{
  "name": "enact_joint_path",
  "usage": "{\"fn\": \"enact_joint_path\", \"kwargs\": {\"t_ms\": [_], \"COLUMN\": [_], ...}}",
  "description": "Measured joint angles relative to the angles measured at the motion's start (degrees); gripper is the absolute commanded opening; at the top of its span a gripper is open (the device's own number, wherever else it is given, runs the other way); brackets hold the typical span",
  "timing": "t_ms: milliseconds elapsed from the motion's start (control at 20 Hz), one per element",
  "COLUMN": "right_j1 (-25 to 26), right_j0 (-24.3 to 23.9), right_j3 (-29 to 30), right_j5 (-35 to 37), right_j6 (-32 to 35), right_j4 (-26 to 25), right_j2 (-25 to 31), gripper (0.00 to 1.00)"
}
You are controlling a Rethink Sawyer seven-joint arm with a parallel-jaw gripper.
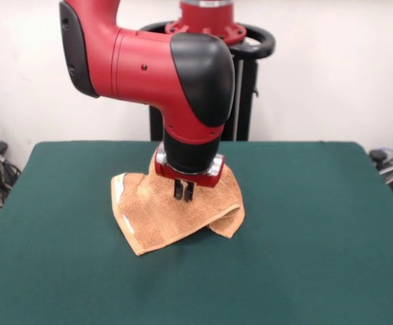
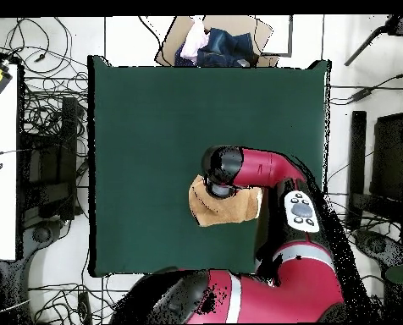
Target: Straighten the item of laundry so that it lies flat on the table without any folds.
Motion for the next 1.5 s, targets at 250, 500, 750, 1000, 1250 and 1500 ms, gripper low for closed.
{"fn": "enact_joint_path", "kwargs": {"t_ms": [250,500,750,1000,1250,1500], "right_j1": [-0.12,-1.26,-3.25,-5.01,-5.65,-5.55], "right_j0": [0.0,0.0,0.0,0.0,0.0,0.0], "right_j3": [0.08,0.14,0.14,0.14,0.14,0.15], "right_j5": [0.0,0.05,1.24,1.77,1.79,1.79], "right_j6": [0.0,0.0,0.0,0.0,0.0,0.0], "right_j4": [0.0,0.03,0.16,0.29,0.37,0.38], "right_j2": [0.02,0.04,0.04,0.04,0.03,0.04], "gripper": [0.0,0.0,0.0,0.0,0.0,0.0]}}
